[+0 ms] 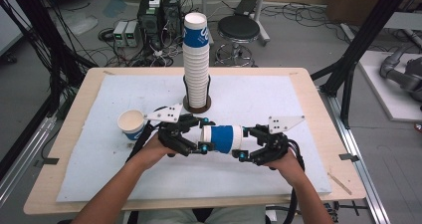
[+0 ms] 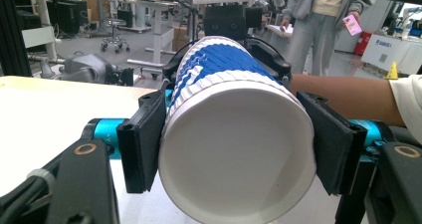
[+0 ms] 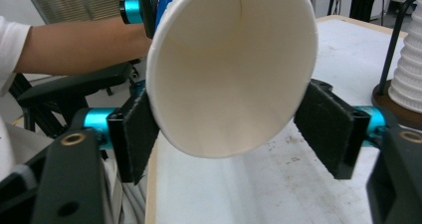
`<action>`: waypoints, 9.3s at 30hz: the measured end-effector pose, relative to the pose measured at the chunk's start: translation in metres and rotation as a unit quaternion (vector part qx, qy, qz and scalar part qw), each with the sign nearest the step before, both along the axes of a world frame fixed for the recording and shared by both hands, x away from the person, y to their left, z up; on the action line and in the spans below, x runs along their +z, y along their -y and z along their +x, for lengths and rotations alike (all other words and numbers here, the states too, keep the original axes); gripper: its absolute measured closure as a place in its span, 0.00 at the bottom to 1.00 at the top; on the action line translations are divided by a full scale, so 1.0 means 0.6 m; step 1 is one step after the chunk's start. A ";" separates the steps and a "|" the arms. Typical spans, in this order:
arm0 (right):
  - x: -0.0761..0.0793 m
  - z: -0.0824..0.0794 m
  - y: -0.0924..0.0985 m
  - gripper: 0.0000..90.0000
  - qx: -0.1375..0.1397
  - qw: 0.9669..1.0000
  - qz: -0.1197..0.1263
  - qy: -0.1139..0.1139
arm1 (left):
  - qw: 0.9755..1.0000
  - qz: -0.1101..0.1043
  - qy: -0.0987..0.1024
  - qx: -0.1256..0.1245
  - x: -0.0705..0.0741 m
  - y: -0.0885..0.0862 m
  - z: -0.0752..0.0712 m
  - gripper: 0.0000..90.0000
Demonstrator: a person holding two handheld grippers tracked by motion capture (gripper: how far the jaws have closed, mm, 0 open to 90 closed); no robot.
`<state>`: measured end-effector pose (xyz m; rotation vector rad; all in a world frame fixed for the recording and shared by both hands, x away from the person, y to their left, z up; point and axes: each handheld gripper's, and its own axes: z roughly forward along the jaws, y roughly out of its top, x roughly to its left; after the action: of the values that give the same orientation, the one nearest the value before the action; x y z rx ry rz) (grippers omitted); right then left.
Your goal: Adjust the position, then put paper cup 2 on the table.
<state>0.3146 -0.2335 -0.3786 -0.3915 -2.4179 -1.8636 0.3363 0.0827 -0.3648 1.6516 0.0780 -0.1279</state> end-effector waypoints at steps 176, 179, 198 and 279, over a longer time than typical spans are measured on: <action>-0.011 -0.023 0.129 0.23 -0.276 0.957 -0.082 0.035 | 0.982 -0.012 0.004 0.186 -0.072 0.033 0.086 0.30; -0.011 -0.022 0.128 0.23 -0.275 0.957 -0.083 0.038 | 0.983 -0.009 -0.005 0.184 -0.087 0.045 0.094 0.30; -0.011 -0.022 0.128 0.24 -0.270 0.959 -0.082 0.033 | 0.972 0.118 -0.013 0.202 -0.146 0.089 0.109 0.30; -0.012 -0.045 0.148 0.23 -0.341 0.931 -0.114 0.062 | 0.932 -0.020 0.012 0.361 -0.036 -0.235 -0.034 0.18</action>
<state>0.2876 -0.3225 -0.3858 -1.3148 -2.8341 -1.8403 0.3160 0.2237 -0.3864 1.4892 0.6498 0.4494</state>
